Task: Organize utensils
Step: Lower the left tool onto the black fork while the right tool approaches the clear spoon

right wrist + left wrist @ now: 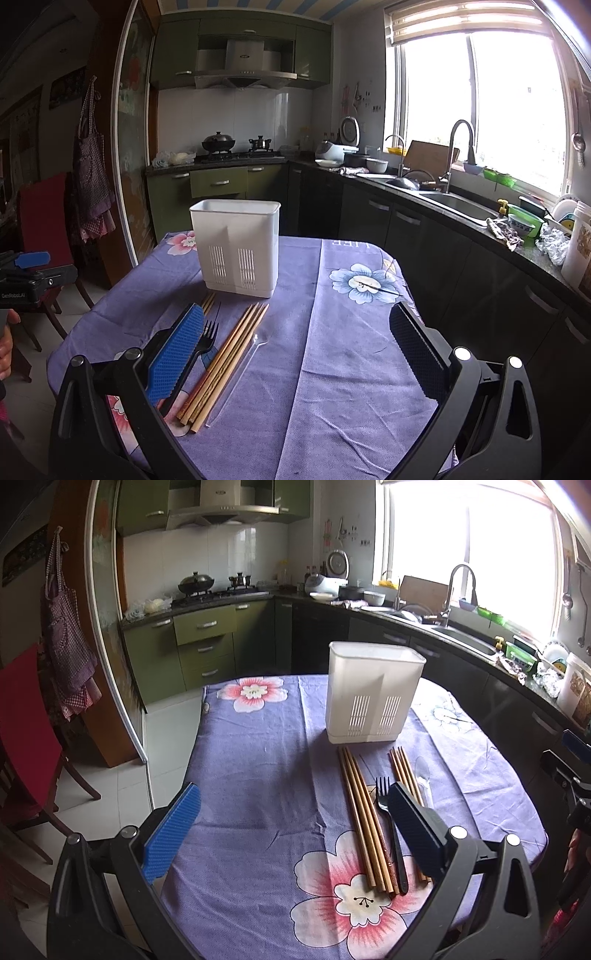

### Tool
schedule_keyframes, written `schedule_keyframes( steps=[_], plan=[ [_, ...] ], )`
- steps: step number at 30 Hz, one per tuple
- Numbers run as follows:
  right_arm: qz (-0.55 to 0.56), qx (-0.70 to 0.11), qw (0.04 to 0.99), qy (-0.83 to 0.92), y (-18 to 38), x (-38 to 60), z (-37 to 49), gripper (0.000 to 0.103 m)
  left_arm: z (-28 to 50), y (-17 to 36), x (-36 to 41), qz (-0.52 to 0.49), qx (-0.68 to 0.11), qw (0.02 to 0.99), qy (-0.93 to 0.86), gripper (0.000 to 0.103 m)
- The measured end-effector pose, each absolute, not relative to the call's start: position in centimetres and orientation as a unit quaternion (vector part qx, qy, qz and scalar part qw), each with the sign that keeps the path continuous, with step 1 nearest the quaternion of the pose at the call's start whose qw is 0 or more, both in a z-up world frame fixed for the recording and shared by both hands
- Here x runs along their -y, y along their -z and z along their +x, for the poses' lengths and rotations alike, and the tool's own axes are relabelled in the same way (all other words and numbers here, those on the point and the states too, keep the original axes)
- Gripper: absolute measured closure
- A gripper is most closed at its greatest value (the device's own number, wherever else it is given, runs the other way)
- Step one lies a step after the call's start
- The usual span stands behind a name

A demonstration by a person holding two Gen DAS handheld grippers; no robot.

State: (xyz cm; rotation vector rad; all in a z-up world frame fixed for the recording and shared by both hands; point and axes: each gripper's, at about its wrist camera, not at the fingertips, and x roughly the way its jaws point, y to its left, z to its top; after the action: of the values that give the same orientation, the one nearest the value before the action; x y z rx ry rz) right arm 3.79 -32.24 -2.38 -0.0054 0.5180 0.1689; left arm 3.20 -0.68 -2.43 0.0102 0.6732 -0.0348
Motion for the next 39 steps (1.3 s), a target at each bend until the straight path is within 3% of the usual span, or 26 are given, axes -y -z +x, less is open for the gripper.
schedule_keyframes(
  steps=[5,7,9,10,14,18,24,28,33,39],
  plan=[
    [0.026,-0.338,0.931,-0.137,4.5,33.4,8.4,0.004,6.9,4.6,1.2,0.008,-0.388,0.921,0.023,0.007],
    [0.024,-0.371,0.917,-0.143,5.6,33.6,10.2,0.004,8.2,5.6,1.7,0.012,-0.412,0.911,0.03,0.018],
    [0.023,-0.397,0.905,-0.147,6.7,33.6,11.5,0.005,9.3,6.6,2.1,0.007,-0.439,0.897,0.044,0.036],
    [0.023,-0.409,0.899,-0.155,7.1,33.6,12.0,0.007,9.8,7.2,2.5,0.005,-0.452,0.89,0.053,0.039],
    [0.033,-0.456,0.873,-0.169,8.7,33.2,14.3,0.033,11.1,8.9,4.7,0.011,-0.493,0.866,0.081,0.048],
    [0.041,-0.497,0.851,-0.167,9.7,33.1,16.1,0.044,12.1,10.6,7.8,0.027,-0.538,0.834,0.118,0.053],
    [0.055,-0.539,0.823,-0.168,10.4,32.7,17.4,0.055,13.6,12.4,11.1,0.048,-0.577,0.806,0.125,0.068],
    [0.056,-0.553,0.813,-0.17,10.5,31.8,17.5,0.063,14.3,12.7,11.9,0.051,-0.582,0.802,0.12,0.069],
    [0.05,-0.569,0.806,-0.159,10.9,31.3,18.1,0.077,14.5,12.9,12.9,0.057,-0.592,0.795,0.123,0.08],
    [0.048,-0.582,0.796,-0.157,11.5,30.9,18.7,0.082,14.7,13.5,13.4,0.062,-0.606,0.784,0.12,0.082]
  ],
)
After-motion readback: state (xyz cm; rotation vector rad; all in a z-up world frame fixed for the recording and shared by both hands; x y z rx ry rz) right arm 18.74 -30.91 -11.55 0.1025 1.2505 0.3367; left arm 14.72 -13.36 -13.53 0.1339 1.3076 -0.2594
